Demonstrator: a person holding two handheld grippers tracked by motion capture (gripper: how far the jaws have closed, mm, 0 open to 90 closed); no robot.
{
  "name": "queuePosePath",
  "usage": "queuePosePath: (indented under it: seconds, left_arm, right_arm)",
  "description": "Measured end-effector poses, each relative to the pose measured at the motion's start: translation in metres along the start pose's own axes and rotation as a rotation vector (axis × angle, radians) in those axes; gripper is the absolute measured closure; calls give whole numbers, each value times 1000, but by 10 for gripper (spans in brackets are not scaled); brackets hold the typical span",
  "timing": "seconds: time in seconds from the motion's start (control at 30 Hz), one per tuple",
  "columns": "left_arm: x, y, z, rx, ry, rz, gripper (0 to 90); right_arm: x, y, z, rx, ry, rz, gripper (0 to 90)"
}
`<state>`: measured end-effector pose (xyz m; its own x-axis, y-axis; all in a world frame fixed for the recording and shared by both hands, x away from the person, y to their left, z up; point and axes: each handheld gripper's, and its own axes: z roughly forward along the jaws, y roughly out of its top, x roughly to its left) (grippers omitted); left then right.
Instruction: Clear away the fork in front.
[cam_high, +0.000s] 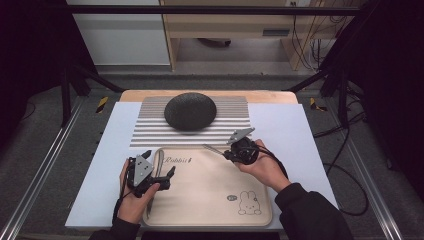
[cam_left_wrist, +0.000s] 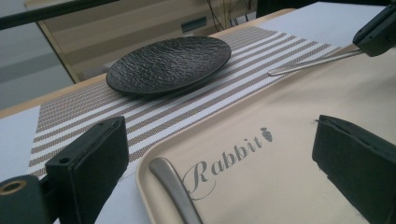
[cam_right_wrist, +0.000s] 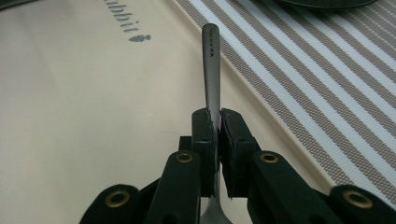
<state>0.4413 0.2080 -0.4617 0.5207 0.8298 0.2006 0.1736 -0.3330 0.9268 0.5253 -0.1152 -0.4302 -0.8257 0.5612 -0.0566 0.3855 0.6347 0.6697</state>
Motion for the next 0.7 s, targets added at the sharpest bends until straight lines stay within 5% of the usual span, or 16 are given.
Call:
queuePosePath:
  seconds: [0.3, 0.4, 0.47, 0.7]
  left_arm:
    - [-20, 22, 15, 19, -44, 126, 42]
    - [-29, 33, 27, 25, -54, 224, 43]
    - [-34, 38, 34, 29, -64, 255, 47]
    - [-47, 35, 36, 31, -53, 361, 55]
  right_arm:
    - [10, 1, -5, 25, 13, -24, 851]
    - [11, 2, -8, 38, 22, -27, 851]
    - [11, 4, -9, 42, 23, -27, 851]
    - [12, 16, -15, 50, 34, -27, 851]
